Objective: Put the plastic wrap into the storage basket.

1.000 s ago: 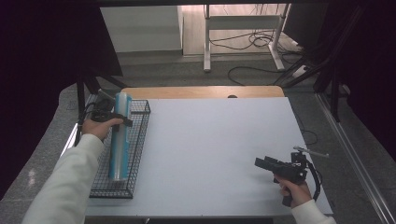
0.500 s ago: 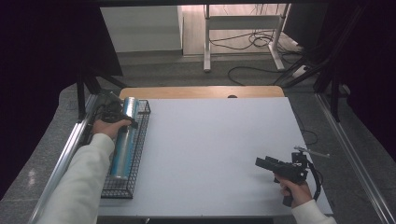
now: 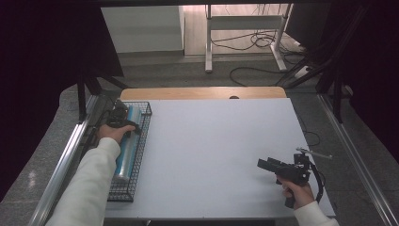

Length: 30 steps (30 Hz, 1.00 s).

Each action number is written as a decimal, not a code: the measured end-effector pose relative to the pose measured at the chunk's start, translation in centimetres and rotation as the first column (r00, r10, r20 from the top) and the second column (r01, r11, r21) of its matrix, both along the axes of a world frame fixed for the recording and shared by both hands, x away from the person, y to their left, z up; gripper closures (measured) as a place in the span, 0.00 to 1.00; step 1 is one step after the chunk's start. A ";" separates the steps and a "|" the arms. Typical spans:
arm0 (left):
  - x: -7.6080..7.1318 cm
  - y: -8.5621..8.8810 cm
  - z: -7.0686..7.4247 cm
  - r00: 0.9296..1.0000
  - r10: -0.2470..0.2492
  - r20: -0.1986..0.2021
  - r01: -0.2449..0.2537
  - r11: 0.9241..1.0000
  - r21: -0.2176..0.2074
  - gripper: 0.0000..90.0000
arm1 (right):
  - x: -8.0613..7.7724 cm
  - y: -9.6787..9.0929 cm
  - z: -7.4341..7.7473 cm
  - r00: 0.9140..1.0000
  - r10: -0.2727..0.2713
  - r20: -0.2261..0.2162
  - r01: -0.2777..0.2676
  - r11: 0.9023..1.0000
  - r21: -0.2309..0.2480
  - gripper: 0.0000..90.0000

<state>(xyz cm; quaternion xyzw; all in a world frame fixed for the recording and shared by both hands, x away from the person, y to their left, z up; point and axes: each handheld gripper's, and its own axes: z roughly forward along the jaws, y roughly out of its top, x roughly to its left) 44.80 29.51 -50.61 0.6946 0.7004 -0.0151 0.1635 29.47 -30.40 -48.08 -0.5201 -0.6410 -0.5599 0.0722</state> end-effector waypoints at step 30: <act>-10.1 -1.9 8.1 0.899 -0.168 0.403 0.231 0.966 -0.112 0.14 | 0.1 0.3 0.3 0.999 0.015 0.041 -0.012 0.997 -0.078 0.12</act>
